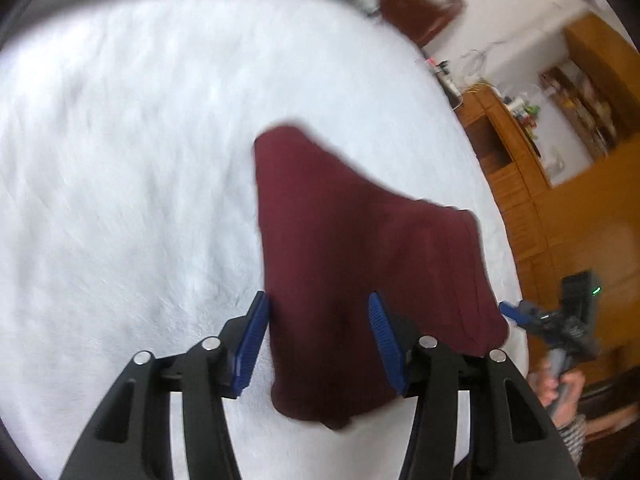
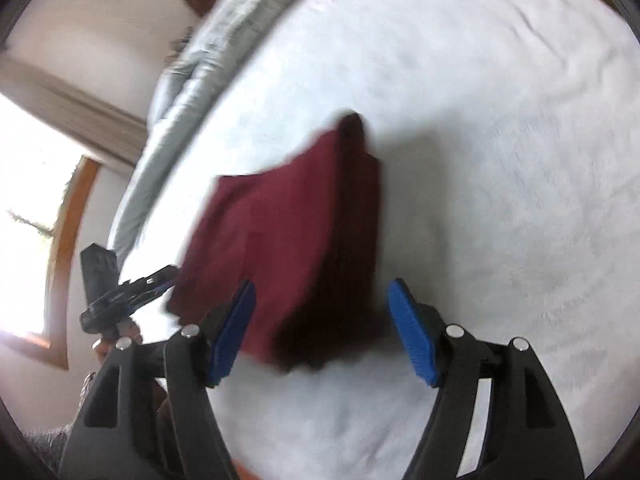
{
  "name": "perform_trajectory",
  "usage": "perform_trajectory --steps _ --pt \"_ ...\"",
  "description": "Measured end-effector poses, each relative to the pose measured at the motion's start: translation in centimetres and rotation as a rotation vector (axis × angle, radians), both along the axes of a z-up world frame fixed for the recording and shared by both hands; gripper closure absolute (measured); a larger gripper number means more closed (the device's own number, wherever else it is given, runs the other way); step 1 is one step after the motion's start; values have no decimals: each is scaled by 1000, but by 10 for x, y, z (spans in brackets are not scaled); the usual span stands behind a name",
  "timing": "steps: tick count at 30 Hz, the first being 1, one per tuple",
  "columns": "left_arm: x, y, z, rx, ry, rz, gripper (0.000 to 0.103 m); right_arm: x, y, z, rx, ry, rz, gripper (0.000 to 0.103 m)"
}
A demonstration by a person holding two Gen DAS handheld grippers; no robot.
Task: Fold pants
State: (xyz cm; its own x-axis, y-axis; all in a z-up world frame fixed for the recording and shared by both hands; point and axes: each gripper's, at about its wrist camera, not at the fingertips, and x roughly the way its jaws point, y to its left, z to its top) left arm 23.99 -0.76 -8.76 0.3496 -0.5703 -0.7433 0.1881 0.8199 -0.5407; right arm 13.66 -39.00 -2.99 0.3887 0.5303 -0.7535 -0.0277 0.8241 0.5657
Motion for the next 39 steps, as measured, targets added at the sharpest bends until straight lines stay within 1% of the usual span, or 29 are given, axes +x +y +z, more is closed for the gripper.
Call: perform_trajectory --steps 2,4,6,7,9,10,12,13,14,15,17,20,22,23,24,25,26,28,29,32,33,35,37,39 --pt "-8 -15 27 -43 -36 -31 51 -5 21 20 1 -49 50 34" --pt "-16 -39 46 -65 -85 -80 49 -9 38 30 16 -64 112 33" --pt "-20 -57 48 -51 -90 -123 47 -4 57 30 23 -64 138 30" --pt "-22 -60 43 -32 -92 -138 47 1 70 29 25 -62 147 30" --pt "-22 -75 28 36 -74 -154 47 4 74 20 4 -33 145 30" --pt "-22 -76 23 48 -66 -155 47 7 75 11 -18 -7 137 31" --pt "-22 -71 -1 112 -40 -153 48 9 71 -9 -29 50 109 38" --pt "-22 -70 -10 128 -37 -159 48 8 64 -15 -23 66 100 40" --pt "-23 -70 -19 135 -34 -168 48 8 63 -22 -20 74 96 46" --pt "-24 -71 -24 141 -36 -172 48 8 59 -28 -14 82 89 49" --pt "-25 -72 -28 149 -47 -183 48 5 57 -31 -4 83 86 51" --pt "-25 -72 -23 146 -41 -180 48 4 57 -30 -28 86 85 53" --pt "-32 -62 -17 149 -41 -165 48 -1 59 -19 -25 70 71 53" --pt "-36 -59 -11 168 -51 -152 47 -3 61 -11 -30 58 64 52" --pt "-41 -59 -5 205 -66 -142 41 -7 62 -5 -48 43 58 48" --pt "-45 -58 -2 246 -80 -129 36 -11 67 3 -93 17 56 47" --pt "-47 -59 -1 269 -94 -125 33 -14 71 7 -141 5 55 46" --pt "-53 -60 1 301 -121 -125 33 -20 83 8 -266 -12 58 44" --pt "-55 -62 -3 320 -128 -126 33 -21 88 4 -315 -5 65 44" --pt "-56 -67 -11 358 -138 -127 31 -17 90 -25 -329 66 50 41" --pt "-56 -69 -12 362 -146 -130 30 -17 90 -30 -335 71 50 41" --pt "-58 -70 -10 372 -155 -126 30 -18 93 -29 -338 48 45 40" --pt "-62 -68 -3 361 -160 -114 27 -23 93 -22 -325 32 31 39" --pt "-66 -67 2 355 -159 -92 20 -29 91 -13 -324 21 8 39"
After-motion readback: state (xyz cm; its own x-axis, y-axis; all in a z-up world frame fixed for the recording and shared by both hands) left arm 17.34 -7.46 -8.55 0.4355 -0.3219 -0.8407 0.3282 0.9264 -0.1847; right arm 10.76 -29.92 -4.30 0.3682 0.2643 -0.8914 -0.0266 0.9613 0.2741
